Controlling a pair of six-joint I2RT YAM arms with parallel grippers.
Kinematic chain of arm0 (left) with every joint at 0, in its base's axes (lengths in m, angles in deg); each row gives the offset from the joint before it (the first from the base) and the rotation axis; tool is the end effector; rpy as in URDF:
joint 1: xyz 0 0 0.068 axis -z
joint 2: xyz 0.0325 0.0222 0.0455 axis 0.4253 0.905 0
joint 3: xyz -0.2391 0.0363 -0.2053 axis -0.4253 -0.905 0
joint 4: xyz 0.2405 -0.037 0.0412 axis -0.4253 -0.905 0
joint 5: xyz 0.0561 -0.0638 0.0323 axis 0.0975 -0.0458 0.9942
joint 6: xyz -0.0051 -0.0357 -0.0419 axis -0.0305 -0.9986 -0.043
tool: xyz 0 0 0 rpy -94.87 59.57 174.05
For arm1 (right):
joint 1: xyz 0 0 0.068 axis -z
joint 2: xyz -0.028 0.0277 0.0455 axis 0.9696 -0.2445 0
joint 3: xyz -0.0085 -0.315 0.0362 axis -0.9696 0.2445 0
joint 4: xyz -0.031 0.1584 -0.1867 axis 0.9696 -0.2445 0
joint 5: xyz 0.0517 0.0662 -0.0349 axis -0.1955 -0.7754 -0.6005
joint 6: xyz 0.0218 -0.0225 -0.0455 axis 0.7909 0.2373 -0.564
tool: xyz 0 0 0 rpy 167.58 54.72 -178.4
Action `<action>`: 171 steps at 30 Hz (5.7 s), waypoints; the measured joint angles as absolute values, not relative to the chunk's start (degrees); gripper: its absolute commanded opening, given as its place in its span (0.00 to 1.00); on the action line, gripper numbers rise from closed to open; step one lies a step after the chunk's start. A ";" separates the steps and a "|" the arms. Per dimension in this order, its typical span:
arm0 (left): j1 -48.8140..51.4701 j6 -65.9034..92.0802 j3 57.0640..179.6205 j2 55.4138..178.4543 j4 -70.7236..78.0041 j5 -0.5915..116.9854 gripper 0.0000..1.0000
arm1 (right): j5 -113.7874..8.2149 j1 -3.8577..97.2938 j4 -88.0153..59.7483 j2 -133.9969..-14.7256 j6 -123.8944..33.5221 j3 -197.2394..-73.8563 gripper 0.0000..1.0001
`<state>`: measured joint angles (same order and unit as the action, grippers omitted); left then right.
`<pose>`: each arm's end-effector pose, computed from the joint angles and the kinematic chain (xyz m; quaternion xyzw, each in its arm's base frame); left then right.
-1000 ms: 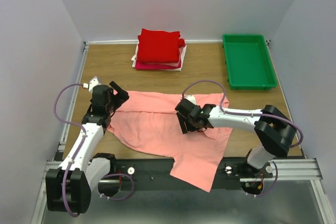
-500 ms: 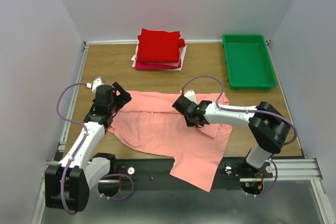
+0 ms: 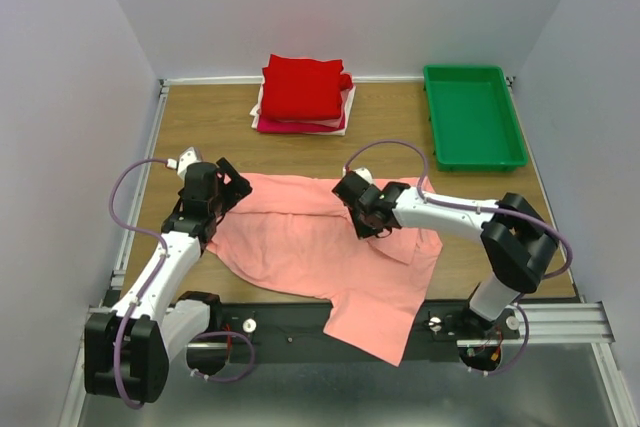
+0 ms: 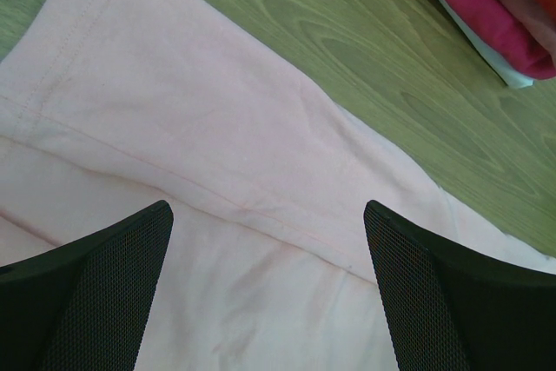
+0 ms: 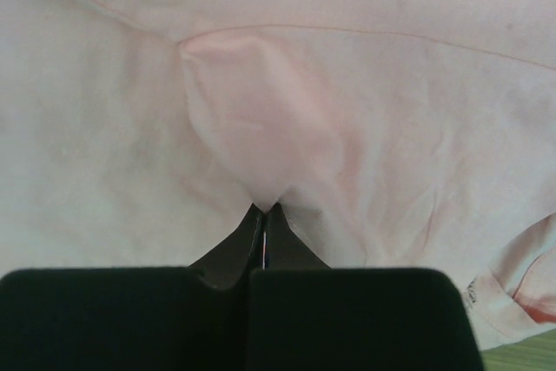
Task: Fold and stack the t-shirts
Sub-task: Fold the tshirt
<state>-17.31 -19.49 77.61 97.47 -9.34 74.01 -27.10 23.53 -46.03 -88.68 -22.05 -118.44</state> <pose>0.1698 -0.0185 0.2651 -0.3049 0.8331 -0.1481 0.4371 0.1970 0.2360 0.2294 -0.1608 0.9587 0.0001 0.2347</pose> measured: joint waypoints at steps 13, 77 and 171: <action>-16.77 -19.56 78.51 99.02 -11.54 74.73 0.98 | -46.03 27.29 -52.28 -88.63 -27.49 -124.40 0.08; -18.45 -16.04 104.50 142.47 -7.68 78.93 0.94 | -24.79 43.38 -51.78 -89.59 -18.40 -117.80 0.96; -26.87 -44.10 90.88 110.21 -48.70 95.98 0.98 | -30.77 49.23 -42.42 -77.09 -19.20 -109.74 0.98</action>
